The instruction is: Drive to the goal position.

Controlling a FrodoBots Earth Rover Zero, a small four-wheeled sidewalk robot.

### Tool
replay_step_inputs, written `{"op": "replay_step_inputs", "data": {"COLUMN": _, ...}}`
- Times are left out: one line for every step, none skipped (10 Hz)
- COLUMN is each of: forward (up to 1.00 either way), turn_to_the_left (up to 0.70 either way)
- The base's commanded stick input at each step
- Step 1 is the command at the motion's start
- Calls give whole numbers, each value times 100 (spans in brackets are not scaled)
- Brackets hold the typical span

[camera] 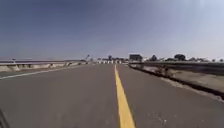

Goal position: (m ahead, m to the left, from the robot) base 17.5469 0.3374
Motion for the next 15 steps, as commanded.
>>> {"op": "replay_step_inputs", "data": {"forward": 50, "turn_to_the_left": 0}}
{"op": "replay_step_inputs", "data": {"forward": 50, "turn_to_the_left": 0}}
{"op": "replay_step_inputs", "data": {"forward": 50, "turn_to_the_left": 0}}
{"op": "replay_step_inputs", "data": {"forward": 50, "turn_to_the_left": 0}}
{"op": "replay_step_inputs", "data": {"forward": 50, "turn_to_the_left": 0}}
{"op": "replay_step_inputs", "data": {"forward": 50, "turn_to_the_left": 0}}
{"op": "replay_step_inputs", "data": {"forward": 50, "turn_to_the_left": 0}}
{"op": "replay_step_inputs", "data": {"forward": 50, "turn_to_the_left": 0}}
{"op": "replay_step_inputs", "data": {"forward": 50, "turn_to_the_left": 0}}
{"op": "replay_step_inputs", "data": {"forward": 50, "turn_to_the_left": 0}}
{"op": "replay_step_inputs", "data": {"forward": 50, "turn_to_the_left": 0}}
{"op": "replay_step_inputs", "data": {"forward": 50, "turn_to_the_left": 0}}
{"op": "replay_step_inputs", "data": {"forward": 50, "turn_to_the_left": 0}}
{"op": "replay_step_inputs", "data": {"forward": 50, "turn_to_the_left": 0}}
{"op": "replay_step_inputs", "data": {"forward": 50, "turn_to_the_left": 0}}
